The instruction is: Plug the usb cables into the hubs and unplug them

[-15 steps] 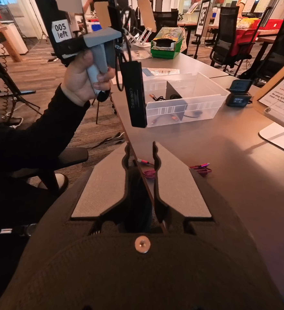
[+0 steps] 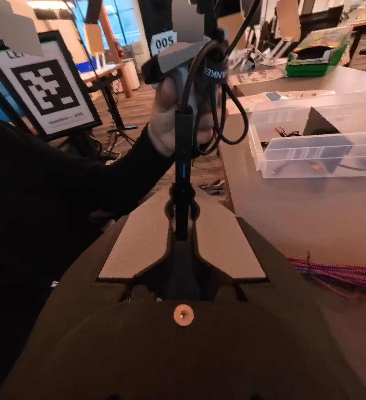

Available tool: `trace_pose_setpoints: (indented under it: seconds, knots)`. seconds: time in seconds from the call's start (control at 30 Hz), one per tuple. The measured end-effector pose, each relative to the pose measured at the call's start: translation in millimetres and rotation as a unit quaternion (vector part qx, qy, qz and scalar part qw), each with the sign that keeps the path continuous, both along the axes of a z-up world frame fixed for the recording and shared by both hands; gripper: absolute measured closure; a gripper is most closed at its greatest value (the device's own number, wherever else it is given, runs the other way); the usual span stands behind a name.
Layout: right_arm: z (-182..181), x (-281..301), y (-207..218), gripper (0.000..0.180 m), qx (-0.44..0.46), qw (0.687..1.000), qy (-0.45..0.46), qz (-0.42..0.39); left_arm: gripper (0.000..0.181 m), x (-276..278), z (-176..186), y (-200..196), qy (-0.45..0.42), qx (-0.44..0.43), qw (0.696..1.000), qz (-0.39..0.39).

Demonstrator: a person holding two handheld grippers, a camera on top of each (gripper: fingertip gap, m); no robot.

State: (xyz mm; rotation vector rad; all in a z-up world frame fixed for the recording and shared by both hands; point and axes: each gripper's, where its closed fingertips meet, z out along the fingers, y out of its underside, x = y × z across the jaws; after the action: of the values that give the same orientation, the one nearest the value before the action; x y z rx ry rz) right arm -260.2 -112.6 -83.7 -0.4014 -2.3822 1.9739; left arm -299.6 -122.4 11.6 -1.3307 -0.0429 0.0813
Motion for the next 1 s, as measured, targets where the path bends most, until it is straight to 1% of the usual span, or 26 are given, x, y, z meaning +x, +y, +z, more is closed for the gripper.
trace_pose_setpoints:
  seconds: [0.07,0.1,0.13,0.17,0.23,0.3,0.37,0.4,0.43,0.47,0.5,0.57,0.63,0.67,0.7,0.77,0.8,0.9,0.93,1.0]
  knots:
    - [-6,-14,8,0.171,0.034,0.998,0.013,-0.049,0.177,-12,-8,0,-0.017,-0.021,0.999,0.027]
    - [-7,-22,15,0.172,0.045,0.996,0.019,-0.079,0.176,-23,-14,-1,-0.025,-0.037,0.997,0.055]
    - [-6,-28,21,0.171,0.045,0.994,0.018,-0.099,0.171,-36,-21,-5,-0.029,-0.058,0.993,0.096]
    - [-3,-31,26,0.172,0.037,0.993,0.007,-0.111,0.160,-49,-29,-9,-0.025,-0.081,0.986,0.140]
    - [1,-38,37,0.171,0.011,0.991,-0.030,-0.127,0.136,-63,-37,-18,0.015,-0.125,0.969,0.212]
    - [4,-46,47,0.172,-0.024,0.988,-0.066,-0.140,0.133,-58,-39,-19,0.086,-0.161,0.952,0.244]
    - [5,-50,53,0.172,-0.060,0.984,-0.108,-0.131,0.129,-49,-39,-12,0.164,-0.187,0.930,0.269]
    - [5,-50,54,0.172,-0.078,0.981,-0.131,-0.120,0.127,-46,-42,-6,0.207,-0.203,0.914,0.283]
    - [6,-49,55,0.172,-0.093,0.978,-0.154,-0.108,0.135,-43,-47,0,0.252,-0.224,0.895,0.292]
    - [6,-48,54,0.172,-0.107,0.974,-0.175,-0.097,0.139,-40,-52,8,0.300,-0.235,0.875,0.298]
    - [5,-48,54,0.172,-0.116,0.970,-0.195,-0.087,0.139,-35,-53,15,0.347,-0.228,0.858,0.302]
    - [1,-45,52,0.172,-0.116,0.965,-0.226,-0.073,0.138,-22,-66,32,0.439,-0.223,0.822,0.287]
    - [-3,-44,49,0.172,-0.106,0.963,-0.240,-0.068,0.136,-19,-85,42,0.507,-0.256,0.772,0.285]
    - [-5,-42,47,0.172,-0.101,0.962,-0.246,-0.061,0.136,-20,-92,46,0.528,-0.270,0.752,0.288]
    - [-6,-38,45,0.172,-0.097,0.961,-0.253,-0.050,0.136,-21,-95,49,0.540,-0.276,0.740,0.293]
    - [-6,-33,41,0.172,-0.097,0.957,-0.270,-0.030,0.145,-21,-88,51,0.555,-0.253,0.723,0.323]
    - [-6,-30,40,0.172,-0.101,0.955,-0.278,-0.018,0.142,-18,-82,52,0.576,-0.231,0.708,0.338]
    - [-6,-23,37,0.171,-0.102,0.950,-0.296,0.007,0.146,-4,-74,56,0.651,-0.190,0.633,0.373]
    - [-4,-23,38,0.171,-0.106,0.949,-0.298,0.008,0.146,-3,-72,57,0.661,-0.179,0.620,0.383]
    - [-6,-25,40,0.172,-0.100,0.950,-0.297,0.000,0.144,-2,-75,60,0.667,-0.176,0.616,0.380]
